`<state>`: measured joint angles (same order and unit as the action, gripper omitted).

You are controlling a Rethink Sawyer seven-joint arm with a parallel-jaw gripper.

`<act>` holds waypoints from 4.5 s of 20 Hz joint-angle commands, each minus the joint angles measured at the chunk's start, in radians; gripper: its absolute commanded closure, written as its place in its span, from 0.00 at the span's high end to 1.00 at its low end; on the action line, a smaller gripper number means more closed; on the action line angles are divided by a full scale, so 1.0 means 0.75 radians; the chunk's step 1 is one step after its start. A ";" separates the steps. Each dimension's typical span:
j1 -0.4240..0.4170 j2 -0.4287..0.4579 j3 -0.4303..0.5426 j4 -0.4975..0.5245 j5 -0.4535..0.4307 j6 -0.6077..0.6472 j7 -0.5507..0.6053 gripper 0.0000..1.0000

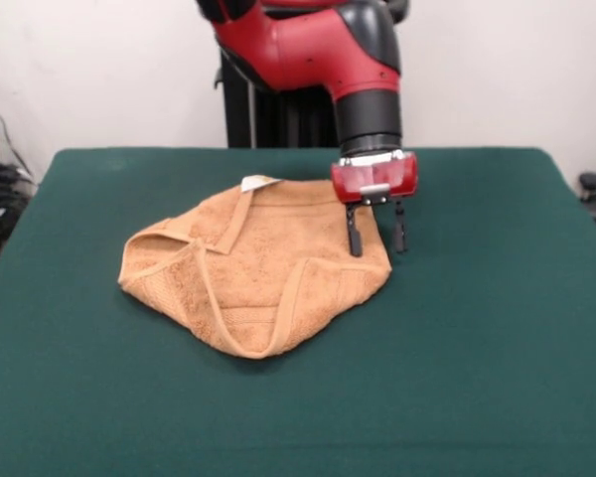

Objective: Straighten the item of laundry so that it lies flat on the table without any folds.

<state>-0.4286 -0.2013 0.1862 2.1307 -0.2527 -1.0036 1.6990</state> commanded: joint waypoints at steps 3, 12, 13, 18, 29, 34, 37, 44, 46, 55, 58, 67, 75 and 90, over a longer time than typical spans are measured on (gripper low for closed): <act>-0.007 0.074 0.129 -0.323 0.041 0.252 0.293 1.00; 0.005 0.073 0.137 -0.437 0.002 0.286 0.258 1.00; 0.005 0.065 0.141 -0.447 0.000 0.311 0.250 1.00; 0.003 0.031 0.165 -0.495 0.000 0.453 0.221 1.00; -0.039 0.030 0.255 -0.652 -0.077 0.757 0.191 1.00; -0.054 0.067 0.295 -0.726 -0.110 0.838 0.176 1.00; -0.055 0.095 0.313 -0.770 -0.132 0.865 0.167 1.00; -0.056 0.087 0.294 -0.717 -0.198 0.788 0.197 1.00; -0.042 0.039 0.265 -0.656 -0.181 0.754 0.210 1.00; -0.038 -0.069 0.202 -0.492 -0.223 0.605 0.224 1.00; -0.029 -0.233 0.192 -0.298 -0.194 0.727 0.231 1.00; 0.039 -0.746 0.116 0.155 -0.006 0.863 0.319 1.00; 0.028 -0.631 0.049 0.138 -0.076 0.645 0.297 1.00; -0.122 -0.490 0.032 -0.030 -0.243 0.711 0.157 1.00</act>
<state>-0.5055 -0.6571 0.2274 2.1604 -0.3655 -0.4977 1.6993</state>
